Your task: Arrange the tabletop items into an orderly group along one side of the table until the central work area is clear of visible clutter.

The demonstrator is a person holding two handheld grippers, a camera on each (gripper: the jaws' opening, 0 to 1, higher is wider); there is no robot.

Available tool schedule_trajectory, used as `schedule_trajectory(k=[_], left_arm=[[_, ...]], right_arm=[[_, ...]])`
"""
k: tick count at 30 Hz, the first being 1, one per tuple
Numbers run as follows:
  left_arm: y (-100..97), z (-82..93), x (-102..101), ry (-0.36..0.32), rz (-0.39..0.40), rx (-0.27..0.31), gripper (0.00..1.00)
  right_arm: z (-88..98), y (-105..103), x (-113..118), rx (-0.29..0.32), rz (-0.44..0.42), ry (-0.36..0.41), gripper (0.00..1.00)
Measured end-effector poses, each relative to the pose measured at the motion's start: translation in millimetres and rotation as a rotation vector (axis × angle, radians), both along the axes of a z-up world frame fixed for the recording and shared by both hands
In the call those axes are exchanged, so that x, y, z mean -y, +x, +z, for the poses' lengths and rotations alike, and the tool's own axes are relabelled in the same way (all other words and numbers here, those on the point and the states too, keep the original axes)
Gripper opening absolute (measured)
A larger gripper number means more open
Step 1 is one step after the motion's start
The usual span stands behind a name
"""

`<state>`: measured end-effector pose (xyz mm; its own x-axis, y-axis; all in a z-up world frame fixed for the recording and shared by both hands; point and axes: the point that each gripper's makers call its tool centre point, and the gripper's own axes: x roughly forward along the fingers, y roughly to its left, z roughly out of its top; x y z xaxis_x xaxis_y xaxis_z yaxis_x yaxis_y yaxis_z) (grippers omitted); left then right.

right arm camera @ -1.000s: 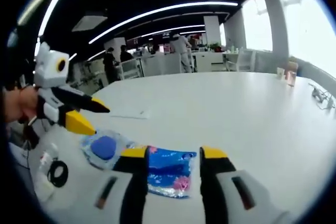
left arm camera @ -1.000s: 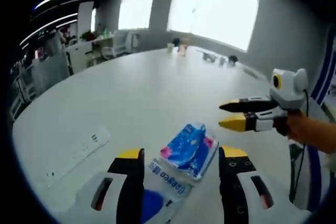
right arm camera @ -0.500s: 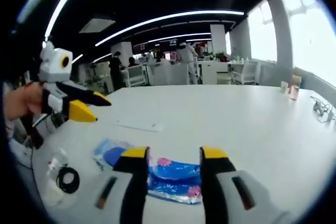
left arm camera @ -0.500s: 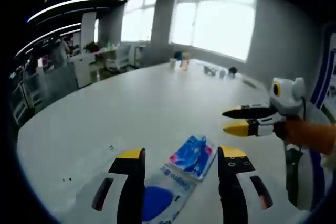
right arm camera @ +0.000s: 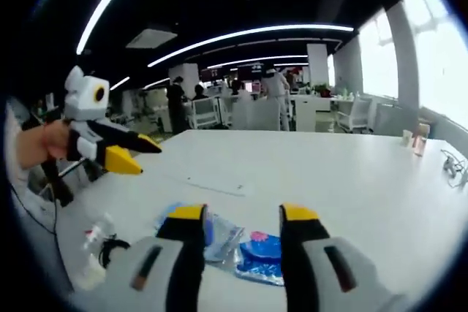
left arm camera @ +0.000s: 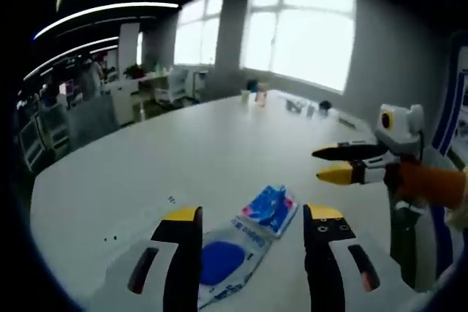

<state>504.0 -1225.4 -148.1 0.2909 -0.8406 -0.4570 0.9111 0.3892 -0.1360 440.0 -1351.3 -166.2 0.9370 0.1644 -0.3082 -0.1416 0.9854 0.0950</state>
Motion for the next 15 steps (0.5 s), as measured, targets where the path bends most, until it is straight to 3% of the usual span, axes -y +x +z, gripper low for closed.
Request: schedule_trajectory(k=[9,15], left_arm=[[-11.3,13.1,-44,-0.028,0.050,0.005,0.52],[-27.5,14.4,-76,-0.034,0.077,0.000,0.52]], right_arm=[[20.6,-10,-41,0.028,0.059,0.014,0.38],[24.0,-21,-75,0.022,0.115,0.024,0.38]])
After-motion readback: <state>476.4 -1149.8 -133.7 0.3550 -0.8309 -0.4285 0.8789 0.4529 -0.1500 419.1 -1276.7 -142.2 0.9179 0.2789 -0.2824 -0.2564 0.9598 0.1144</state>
